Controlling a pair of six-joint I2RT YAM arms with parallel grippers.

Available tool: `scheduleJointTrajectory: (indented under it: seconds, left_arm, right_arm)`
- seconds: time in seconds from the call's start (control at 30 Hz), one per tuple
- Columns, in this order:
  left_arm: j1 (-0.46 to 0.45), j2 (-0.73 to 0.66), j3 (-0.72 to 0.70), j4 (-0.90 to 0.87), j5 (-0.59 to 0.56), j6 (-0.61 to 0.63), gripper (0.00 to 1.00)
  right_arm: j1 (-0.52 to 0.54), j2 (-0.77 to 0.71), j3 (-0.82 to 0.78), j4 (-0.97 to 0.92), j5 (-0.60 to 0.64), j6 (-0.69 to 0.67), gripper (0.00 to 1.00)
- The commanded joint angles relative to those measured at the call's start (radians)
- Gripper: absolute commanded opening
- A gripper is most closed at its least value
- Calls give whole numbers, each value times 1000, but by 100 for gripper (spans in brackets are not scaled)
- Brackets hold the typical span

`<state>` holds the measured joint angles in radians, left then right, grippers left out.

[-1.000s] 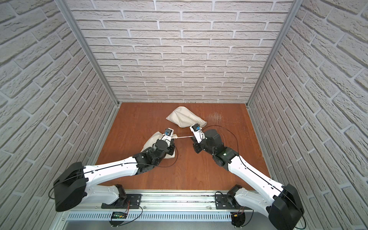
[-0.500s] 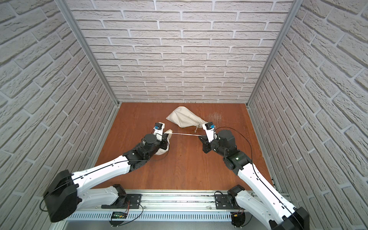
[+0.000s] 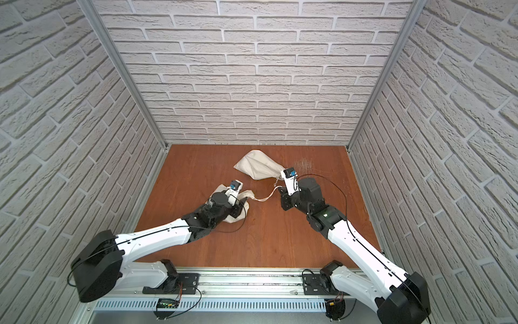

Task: Close the soil bag
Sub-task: Frap the soil bag at the center of the board.

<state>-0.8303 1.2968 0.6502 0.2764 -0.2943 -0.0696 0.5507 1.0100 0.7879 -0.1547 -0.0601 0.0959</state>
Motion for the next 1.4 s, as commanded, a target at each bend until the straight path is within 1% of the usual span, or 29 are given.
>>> scheduleJointTrajectory:
  seconds: [0.0, 0.1, 0.17, 0.27, 0.37, 0.53, 0.63, 0.77, 0.87, 0.93, 1.0, 1.07, 1.1, 1.17, 1.27, 1.37]
  left_arm:
    - [-46, 30, 29, 78, 8, 42, 66]
    - [-81, 57, 76, 78, 80, 65, 70]
    - [-107, 82, 109, 64, 99, 104, 72]
    - [-137, 118, 161, 40, 79, 144, 74]
    - [-147, 163, 215, 5, 74, 195, 74]
    - [-147, 231, 295, -76, 29, 279, 71]
    - [-152, 255, 328, -126, 3, 335, 67]
    - [-153, 262, 335, -142, 16, 405, 59]
    - [-151, 280, 365, -176, 29, 445, 51]
    - [-146, 297, 387, -191, 31, 460, 45]
    - [-135, 311, 404, -206, 28, 463, 43]
    - [-124, 319, 418, -221, 32, 461, 38]
    - [-121, 321, 422, -224, 33, 462, 36]
    - [-115, 327, 428, -235, 26, 462, 27]
    - [-111, 334, 423, -248, -5, 457, 15]
    - [-108, 340, 406, -270, -64, 446, 7]
  right_arm:
    - [6, -9, 24, 15, 49, -22, 3]
    - [8, -8, 24, 2, 66, -30, 3]
    - [9, -12, 22, -2, 70, -32, 3]
    - [9, -29, 12, 1, 84, -35, 3]
    - [8, -42, 2, 7, 99, -36, 3]
    - [9, -60, 2, -9, 114, -41, 3]
    - [9, -81, -6, -13, 132, -43, 3]
    - [8, -98, -17, -13, 149, -46, 3]
    - [9, -99, -15, -13, 151, -47, 3]
    - [9, -100, -13, -17, 153, -48, 3]
    - [9, -103, -13, -21, 155, -49, 3]
    - [9, -111, -15, -24, 167, -48, 3]
    - [9, -115, -16, -26, 171, -49, 3]
    - [9, -123, -15, -32, 185, -51, 3]
    - [5, -139, -14, -43, 232, -53, 3]
    - [-10, -173, -16, -59, 297, -47, 3]
